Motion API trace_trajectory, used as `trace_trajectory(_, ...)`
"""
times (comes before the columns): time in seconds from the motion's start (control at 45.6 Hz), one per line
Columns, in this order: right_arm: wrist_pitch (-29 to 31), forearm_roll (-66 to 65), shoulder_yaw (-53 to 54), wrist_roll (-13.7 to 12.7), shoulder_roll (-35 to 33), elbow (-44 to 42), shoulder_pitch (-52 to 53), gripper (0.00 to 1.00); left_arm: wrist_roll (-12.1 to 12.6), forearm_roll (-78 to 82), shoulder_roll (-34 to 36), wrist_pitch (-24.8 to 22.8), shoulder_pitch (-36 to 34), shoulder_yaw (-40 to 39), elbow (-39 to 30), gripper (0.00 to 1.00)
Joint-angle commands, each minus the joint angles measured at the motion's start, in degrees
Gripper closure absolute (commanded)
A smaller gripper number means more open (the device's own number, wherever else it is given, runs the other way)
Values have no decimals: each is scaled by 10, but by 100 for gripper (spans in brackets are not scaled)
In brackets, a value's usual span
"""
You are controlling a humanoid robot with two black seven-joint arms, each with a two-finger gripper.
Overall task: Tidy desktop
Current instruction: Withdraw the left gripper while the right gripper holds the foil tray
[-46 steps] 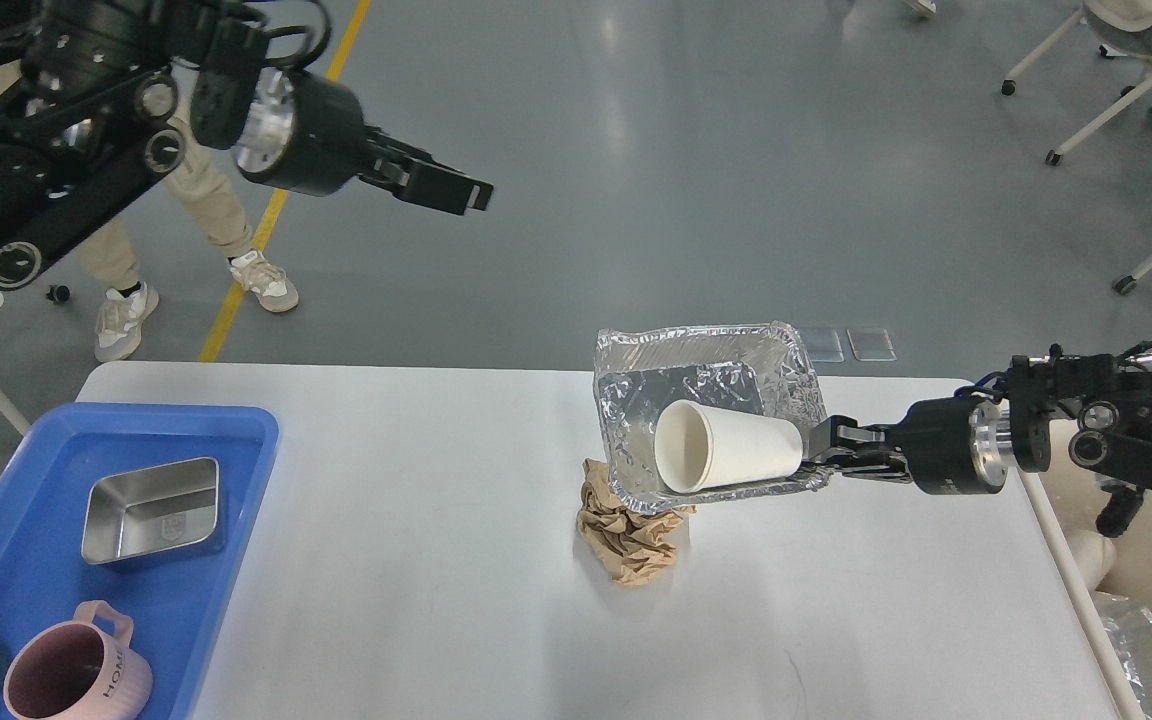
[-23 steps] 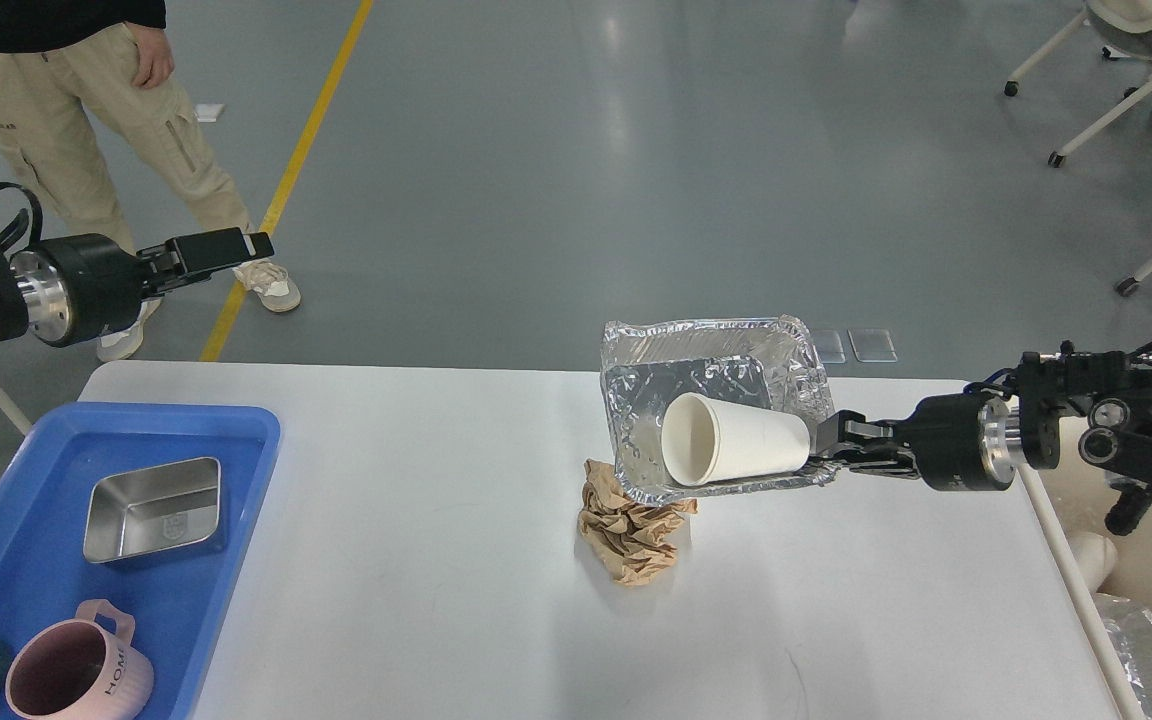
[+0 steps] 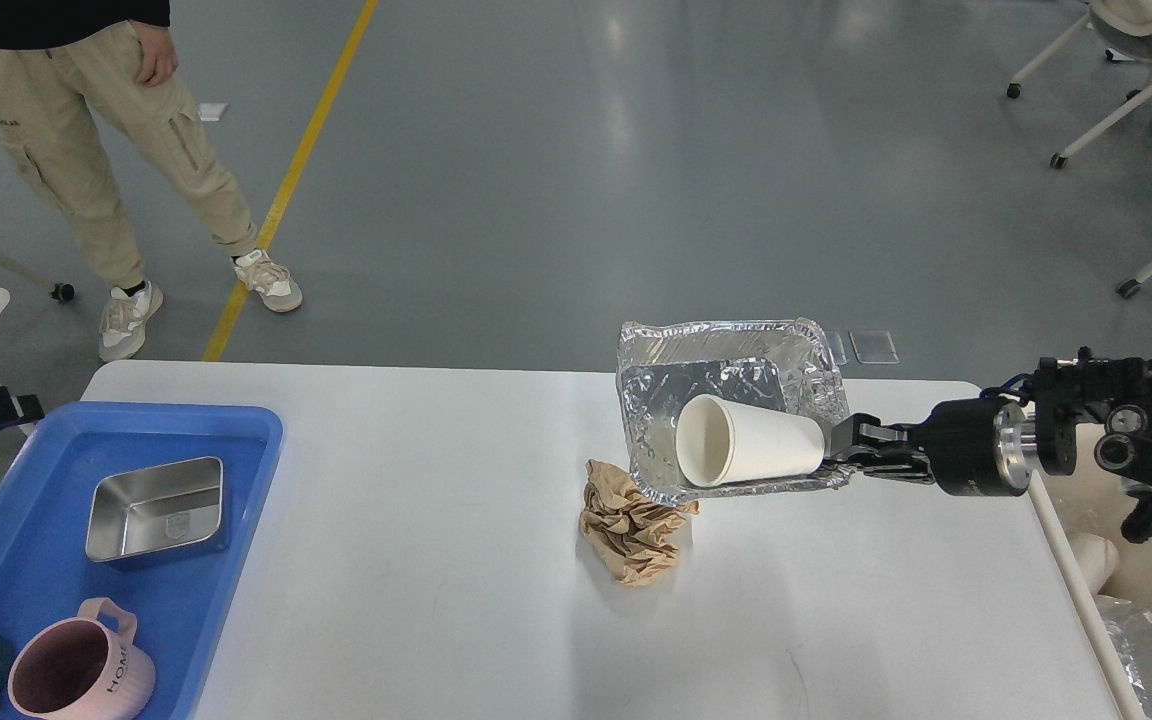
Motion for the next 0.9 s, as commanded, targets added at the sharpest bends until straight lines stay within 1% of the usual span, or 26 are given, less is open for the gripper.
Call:
trace_trajectory(0.0,0,0,0,0,1,0,0,100,-1,-68,54,16,30,-2,-7,5)
trace_trajectory(0.11,0,0,0,0,-1,0,-1,100,-2,-166,89,27,31,2,-6,4)
trace_trajectory(0.132,0,0,0,0,-1,0,-1,100,-5,-184,94,27,31,3,-6,4)
trace_trajectory(0.154,0,0,0,0,-1,0,-1,100,-8,-195,96,27,31,4,-7,4)
trace_trajectory(0.197,0,0,0,0,-1,0,-1,100,-3,-207,99,31,31,5,-6,4)
trace_trajectory(0.241,0,0,0,0,-1,0,0,100,-10,-210,98,34,32,6,-5,4)
trace_trajectory(0.351,0,1,0,0,-3,0,0,100,-17,-212,94,39,32,11,-3,4)
trace_trajectory(0.549,0,0,1,0,-3,1,1,100,-21,-211,91,49,31,11,-1,4)
trace_trajectory(0.702,0,0,2,0,-1,1,1,100,-25,-208,50,45,26,-4,0,3)
trace_trajectory(0.79,-1,0,3,0,1,1,1,100,-29,-189,49,51,27,-3,7,3)
trace_trajectory(0.878,-1,0,4,0,2,1,1,100,-46,-116,48,45,25,-4,12,3)
